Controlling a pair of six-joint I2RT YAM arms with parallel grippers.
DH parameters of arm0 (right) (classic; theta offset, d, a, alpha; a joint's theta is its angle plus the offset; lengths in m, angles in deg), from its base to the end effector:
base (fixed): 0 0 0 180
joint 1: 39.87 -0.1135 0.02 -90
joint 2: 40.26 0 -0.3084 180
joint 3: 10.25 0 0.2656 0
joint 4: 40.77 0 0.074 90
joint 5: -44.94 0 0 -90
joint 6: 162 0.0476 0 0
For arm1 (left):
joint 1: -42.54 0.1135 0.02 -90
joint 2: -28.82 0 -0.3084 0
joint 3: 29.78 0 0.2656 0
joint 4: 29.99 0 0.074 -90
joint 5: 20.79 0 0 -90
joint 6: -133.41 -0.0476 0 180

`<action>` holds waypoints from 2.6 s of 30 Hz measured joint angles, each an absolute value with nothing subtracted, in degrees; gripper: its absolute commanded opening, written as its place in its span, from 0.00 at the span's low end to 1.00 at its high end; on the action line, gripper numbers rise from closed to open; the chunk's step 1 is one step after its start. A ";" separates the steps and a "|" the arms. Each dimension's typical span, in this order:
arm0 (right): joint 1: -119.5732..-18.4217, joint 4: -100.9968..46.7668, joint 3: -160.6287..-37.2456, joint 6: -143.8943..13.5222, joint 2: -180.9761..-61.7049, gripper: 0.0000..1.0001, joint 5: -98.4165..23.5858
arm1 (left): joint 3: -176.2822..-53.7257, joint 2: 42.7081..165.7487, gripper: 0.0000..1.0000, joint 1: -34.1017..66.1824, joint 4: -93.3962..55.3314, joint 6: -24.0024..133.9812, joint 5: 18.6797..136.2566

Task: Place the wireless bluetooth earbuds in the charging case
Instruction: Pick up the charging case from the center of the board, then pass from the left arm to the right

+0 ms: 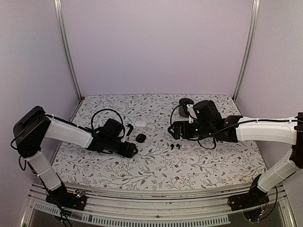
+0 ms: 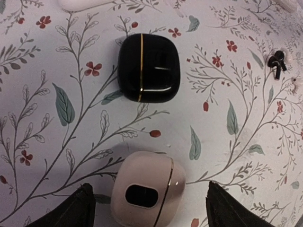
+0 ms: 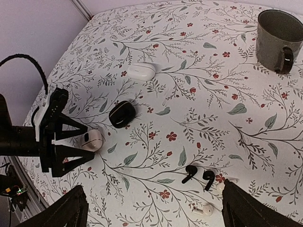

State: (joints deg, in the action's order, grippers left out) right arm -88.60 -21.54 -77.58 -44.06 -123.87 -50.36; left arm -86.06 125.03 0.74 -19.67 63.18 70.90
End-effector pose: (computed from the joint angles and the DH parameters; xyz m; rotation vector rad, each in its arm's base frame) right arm 0.2272 0.2522 0.2750 -0.3553 2.2359 0.6407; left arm 0.2486 -0.2242 0.1561 0.4937 2.4661 -0.4972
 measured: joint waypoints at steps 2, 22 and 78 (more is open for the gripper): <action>-88.60 -21.60 -77.74 -44.45 -124.14 0.99 -50.33 | -86.06 126.27 0.72 -0.44 -19.61 62.37 70.11; -88.60 -23.98 -77.89 -48.54 -124.92 0.97 -43.58 | -87.04 122.47 0.15 -4.92 -25.49 56.23 76.63; -90.63 -37.05 -77.26 -25.63 -123.72 0.03 -31.97 | -92.55 116.94 0.84 -13.93 -41.62 51.94 74.66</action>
State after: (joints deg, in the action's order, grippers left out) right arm -90.63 -37.05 -77.26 -25.63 -123.72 -31.97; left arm -92.55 116.94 -13.93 -41.62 51.94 74.66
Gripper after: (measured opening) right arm 0.219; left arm 0.806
